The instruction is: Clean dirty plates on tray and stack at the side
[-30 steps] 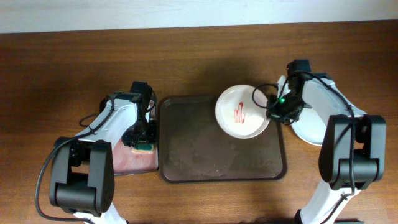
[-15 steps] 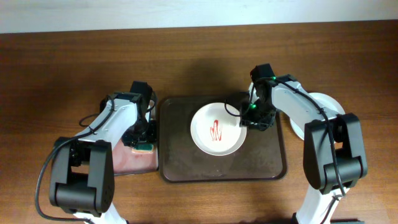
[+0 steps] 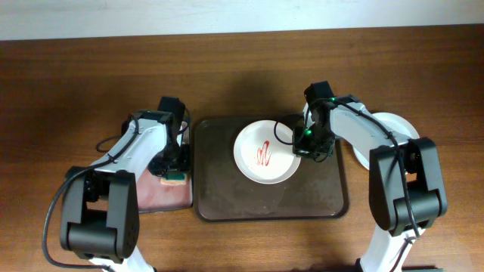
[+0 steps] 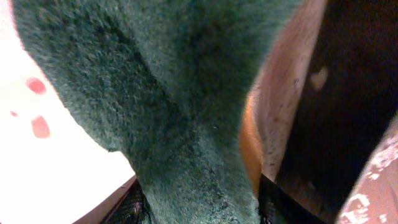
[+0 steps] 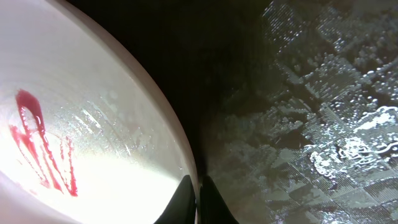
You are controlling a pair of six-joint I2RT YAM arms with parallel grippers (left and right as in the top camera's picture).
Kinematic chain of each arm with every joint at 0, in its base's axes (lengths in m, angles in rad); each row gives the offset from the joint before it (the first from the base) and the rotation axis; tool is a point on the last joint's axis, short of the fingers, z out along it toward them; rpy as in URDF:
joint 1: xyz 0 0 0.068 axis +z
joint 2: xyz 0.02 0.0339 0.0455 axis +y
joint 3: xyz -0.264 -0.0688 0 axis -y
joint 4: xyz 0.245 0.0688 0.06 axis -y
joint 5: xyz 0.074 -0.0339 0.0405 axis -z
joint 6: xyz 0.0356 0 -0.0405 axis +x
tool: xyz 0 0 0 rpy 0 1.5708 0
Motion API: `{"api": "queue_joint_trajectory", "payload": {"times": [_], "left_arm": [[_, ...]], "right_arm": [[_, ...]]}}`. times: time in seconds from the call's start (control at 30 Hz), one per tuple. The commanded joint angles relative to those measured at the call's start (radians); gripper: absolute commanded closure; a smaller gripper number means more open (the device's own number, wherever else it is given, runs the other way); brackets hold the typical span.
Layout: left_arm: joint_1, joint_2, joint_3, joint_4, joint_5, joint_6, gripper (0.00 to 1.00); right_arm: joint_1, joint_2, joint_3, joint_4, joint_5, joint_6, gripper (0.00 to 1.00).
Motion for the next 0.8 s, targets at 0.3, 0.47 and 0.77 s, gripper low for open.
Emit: {"api": "queue_joint_trajectory", "payload": {"times": [0.3, 0.47, 0.77], "left_arm": [[0.003, 0.008, 0.037, 0.056, -0.059, -0.121, 0.39], [0.003, 0.048, 0.037, 0.088, -0.058, -0.150, 0.41], [0.004, 0.043, 0.040, 0.089, -0.059, -0.150, 1.00]], "right_arm": [[0.003, 0.011, -0.029, 0.020, 0.024, 0.002, 0.96], [0.003, 0.011, -0.028, 0.035, -0.047, -0.051, 0.96], [0.003, 0.011, -0.028, 0.033, -0.044, -0.051, 0.96]]}}
